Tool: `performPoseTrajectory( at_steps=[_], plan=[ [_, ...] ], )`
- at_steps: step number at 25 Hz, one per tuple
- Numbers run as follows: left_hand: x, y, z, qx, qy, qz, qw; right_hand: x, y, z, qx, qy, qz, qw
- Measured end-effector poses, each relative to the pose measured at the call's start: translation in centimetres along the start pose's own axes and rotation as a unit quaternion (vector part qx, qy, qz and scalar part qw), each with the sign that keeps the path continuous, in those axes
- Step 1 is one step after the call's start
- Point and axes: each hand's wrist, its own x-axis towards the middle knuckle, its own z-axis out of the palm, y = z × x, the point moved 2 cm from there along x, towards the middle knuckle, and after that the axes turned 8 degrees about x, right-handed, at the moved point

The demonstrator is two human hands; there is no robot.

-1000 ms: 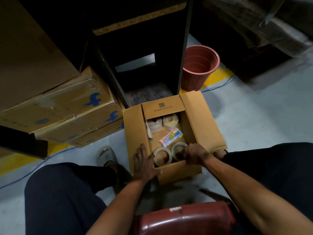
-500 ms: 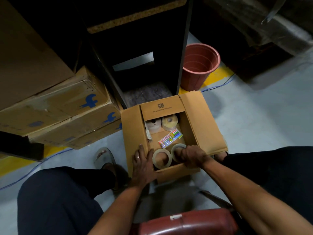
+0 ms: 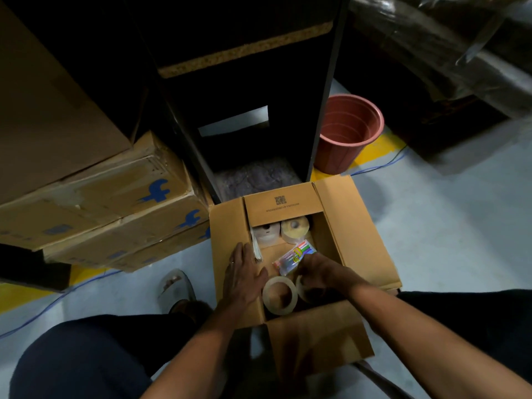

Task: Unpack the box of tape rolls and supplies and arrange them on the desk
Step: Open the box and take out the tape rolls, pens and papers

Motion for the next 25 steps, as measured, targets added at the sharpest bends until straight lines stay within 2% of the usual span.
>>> performPoseTrajectory(
  at_steps=[1,3,5,8,11,15,18,21,25],
  plan=[
    [0.6,-0.2,-0.5,0.000,0.000,0.007,1.000,0.5,-0.9,-0.3,0.000,0.049,0.006,0.999],
    [2.1,-0.6,-0.8,0.012,0.002,0.010,1.000,1.0,-2.6,-1.8,-0.082,0.103,-0.022,0.991],
    [3.4,-1.1,-1.4,0.031,0.004,0.025,0.999,2.1,-3.2,-3.0,-0.125,0.102,-0.016,0.987],
    [5.4,-2.1,-1.7,0.040,0.001,0.045,0.998,3.4,-3.5,-4.2,-0.146,0.147,-0.027,0.978],
    [7.6,-2.1,-2.0,0.036,0.007,0.044,0.998,4.4,-2.9,-4.5,-0.120,0.203,-0.042,0.971],
    [8.9,-1.7,-1.7,0.040,0.026,0.036,0.998,4.4,-2.8,-5.6,-0.188,0.304,-0.089,0.929],
    [8.8,-1.9,-1.2,0.034,0.042,0.038,0.998,5.3,-2.9,-6.8,-0.198,0.350,-0.094,0.911],
    [8.9,-2.2,-1.0,0.036,0.053,0.037,0.997,6.6,-3.4,-8.5,-0.208,0.355,-0.095,0.907],
    [9.0,-2.2,-0.5,0.053,0.055,0.045,0.996,8.5,-3.6,-10.0,-0.236,0.302,-0.077,0.920]
  ],
)
